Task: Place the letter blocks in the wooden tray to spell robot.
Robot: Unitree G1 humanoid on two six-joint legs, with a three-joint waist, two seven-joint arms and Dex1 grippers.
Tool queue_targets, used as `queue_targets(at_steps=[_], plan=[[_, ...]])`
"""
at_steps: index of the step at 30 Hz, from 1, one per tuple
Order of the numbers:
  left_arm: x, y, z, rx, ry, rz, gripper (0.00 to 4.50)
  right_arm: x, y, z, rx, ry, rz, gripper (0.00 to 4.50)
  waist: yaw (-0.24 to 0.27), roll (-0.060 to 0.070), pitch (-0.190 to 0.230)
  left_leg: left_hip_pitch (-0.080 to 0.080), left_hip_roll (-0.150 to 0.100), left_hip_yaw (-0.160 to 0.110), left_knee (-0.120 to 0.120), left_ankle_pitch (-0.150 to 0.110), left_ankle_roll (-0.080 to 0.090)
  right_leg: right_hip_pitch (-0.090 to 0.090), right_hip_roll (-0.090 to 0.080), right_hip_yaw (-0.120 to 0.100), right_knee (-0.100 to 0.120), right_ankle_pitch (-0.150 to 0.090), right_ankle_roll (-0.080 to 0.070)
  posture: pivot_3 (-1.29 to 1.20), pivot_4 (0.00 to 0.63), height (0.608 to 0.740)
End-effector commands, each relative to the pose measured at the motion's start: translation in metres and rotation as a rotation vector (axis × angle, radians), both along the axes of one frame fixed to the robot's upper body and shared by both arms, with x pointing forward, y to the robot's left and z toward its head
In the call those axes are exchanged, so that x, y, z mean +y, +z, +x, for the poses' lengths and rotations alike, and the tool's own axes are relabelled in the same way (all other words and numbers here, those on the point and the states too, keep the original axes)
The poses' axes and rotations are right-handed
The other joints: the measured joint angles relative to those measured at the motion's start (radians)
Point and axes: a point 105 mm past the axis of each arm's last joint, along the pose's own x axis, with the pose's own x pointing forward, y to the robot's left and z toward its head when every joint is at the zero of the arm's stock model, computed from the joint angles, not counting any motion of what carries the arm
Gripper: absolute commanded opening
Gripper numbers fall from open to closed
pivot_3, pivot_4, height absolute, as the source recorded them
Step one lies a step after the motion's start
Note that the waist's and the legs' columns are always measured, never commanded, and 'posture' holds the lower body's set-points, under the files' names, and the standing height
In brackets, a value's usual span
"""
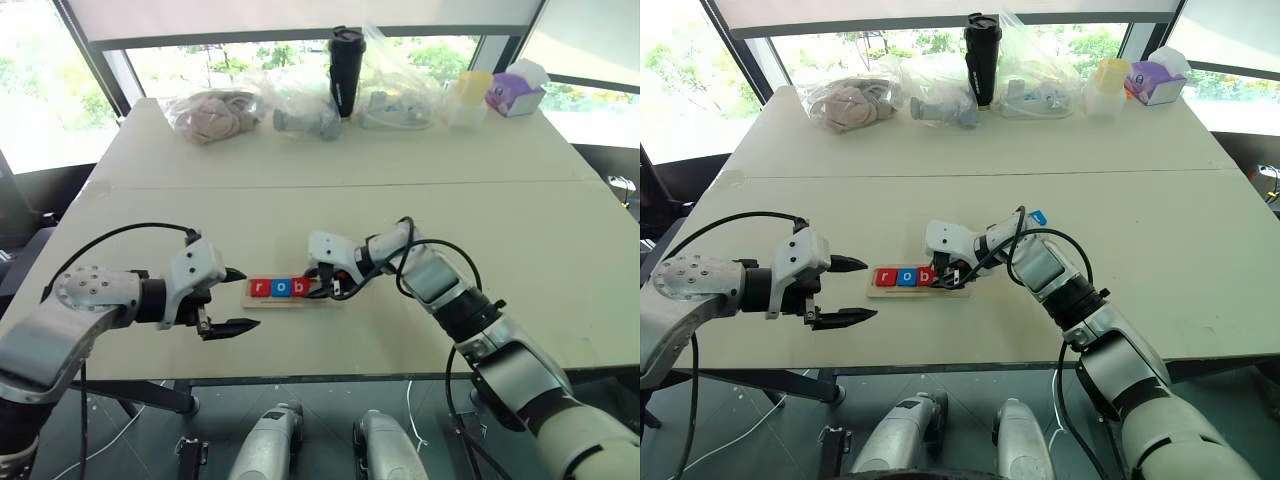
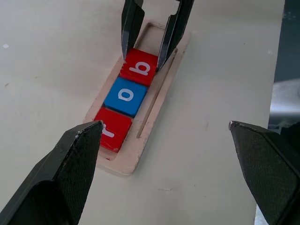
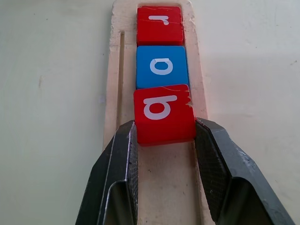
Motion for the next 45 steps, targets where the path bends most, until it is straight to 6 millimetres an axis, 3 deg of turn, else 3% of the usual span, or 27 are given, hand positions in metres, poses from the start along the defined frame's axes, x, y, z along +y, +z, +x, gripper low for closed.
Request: queue_targets(at_steps=[1, 17, 18, 20, 23, 28, 30, 32, 35, 39, 42, 45], plan=[[0.0, 0.008, 0.003, -0.042, -0.005, 0.003, 4.5, 0.008, 0.004, -0.004, -0.018, 0.022, 0.016, 1.14, 0.0, 0.0, 0.0, 0.0, 0.0, 0.0, 0.0, 0.0, 0.0, 0.0, 0.0, 0.0, 0.0, 0.0, 0.0, 0.0, 0.15, 0.74], [-0.001, 0.006, 0.007, -0.054, 0.001, 0.002, 4.5, 0.013, 0.003, -0.003, -0.015, 0.006, 0.023, 1.14, 0.0, 0.0, 0.0, 0.0, 0.0, 0.0, 0.0, 0.0, 0.0, 0.0, 0.0, 0.0, 0.0, 0.0, 0.0, 0.0, 0.15, 0.74], [-0.001, 0.006, 0.007, -0.054, 0.001, 0.001, 4.5, 0.012, 0.005, -0.003, -0.021, 0.004, 0.029, 2.28, 0.0, 0.0, 0.0, 0.0, 0.0, 0.0, 0.0, 0.0, 0.0, 0.0, 0.0, 0.0, 0.0, 0.0, 0.0, 0.0, 0.15, 0.74], [-0.001, 0.006, 0.008, -0.056, 0.001, 0.001, 4.5, 0.012, 0.016, 0.003, -0.068, -0.018, 0.053, 3.21, 0.0, 0.0, 0.0, 0.0, 0.0, 0.0, 0.0, 0.0, 0.0, 0.0, 0.0, 0.0, 0.0, 0.0, 0.0, 0.0, 0.15, 0.74], [0.0, 0.006, 0.009, -0.06, 0.004, 0.004, 4.5, 0.017, 0.053, 0.008, -0.11, -0.063, 0.178, 4.47, 0.0, 0.0, 0.0, 0.0, 0.0, 0.0, 0.0, 0.0, 0.0, 0.0, 0.0, 0.0, 0.0, 0.0, 0.0, 0.0, 0.15, 0.74], [0.001, 0.006, 0.01, -0.065, 0.005, 0.006, 4.5, 0.009, 0.101, 0.009, -0.107, -0.151, 0.365, 4.47, 0.0, 0.0, 0.0, 0.0, 0.0, 0.0, -0.001, 0.0, 0.0, -0.001, 0.0, 0.0, 0.0, 0.0, 0.0, 0.0, 0.15, 0.74], [-0.001, 0.009, 0.011, -0.079, -0.002, 0.0, 4.5, -0.004, 0.118, 0.015, -0.107, -0.233, 0.441, 4.47, 0.003, 0.0, 0.0, 0.0, 0.0, 0.0, -0.001, 0.0, 0.0, -0.001, 0.0, 0.0, 0.0, 0.0, 0.0, 0.0, 0.15, 0.74], [-0.007, 0.021, 0.011, -0.097, -0.012, -0.065, 4.5, -0.029, 0.126, 0.025, -0.116, -0.361, 0.484, 4.47, 0.009, 0.0, 0.0, 0.0, 0.0, 0.0, -0.001, 0.0, 0.0, -0.001, 0.0, 0.0, 0.0, 0.0, 0.0, 0.0, 0.15, 0.74], [-0.019, 0.04, 0.01, -0.114, -0.033, -0.171, 4.5, -0.077, 0.111, 0.036, -0.117, -0.588, 0.454, 4.47, 0.016, -0.001, -0.001, 0.0, -0.001, 0.0, -0.001, 0.0, 0.0, 0.0, -0.001, 0.0, -0.001, 0.0, -0.001, 0.0, 0.15, 0.74], [-0.029, 0.048, 0.017, -0.138, -0.026, -0.255, 4.5, -0.123, 0.079, 0.031, -0.115, -0.825, 0.449, 4.47, 0.026, -0.001, -0.001, 0.0, -0.001, 0.0, -0.001, 0.0, 0.0, 0.0, -0.002, 0.0, -0.002, 0.0, -0.001, 0.0, 0.15, 0.74], [-0.039, 0.046, 0.023, -0.151, -0.027, -0.269, 4.5, -0.139, 0.054, 0.029, -0.088, -0.985, 0.418, 4.47, 0.016, -0.001, -0.001, -0.002, 0.0, 0.001, -0.002, 0.002, 0.002, 0.001, -0.001, 0.001, 0.001, 0.0, 0.0, 0.0, 0.15, 0.74], [-0.048, 0.047, 0.028, -0.159, -0.032, -0.292, 4.5, -0.141, 0.039, 0.027, -0.062, -1.089, 0.398, 4.47, 0.002, -0.001, -0.001, -0.002, 0.0, 0.001, -0.001, 0.002, 0.002, 0.001, 0.0, 0.001, 0.002, 0.0, 0.0, 0.0, 0.15, 0.74]])
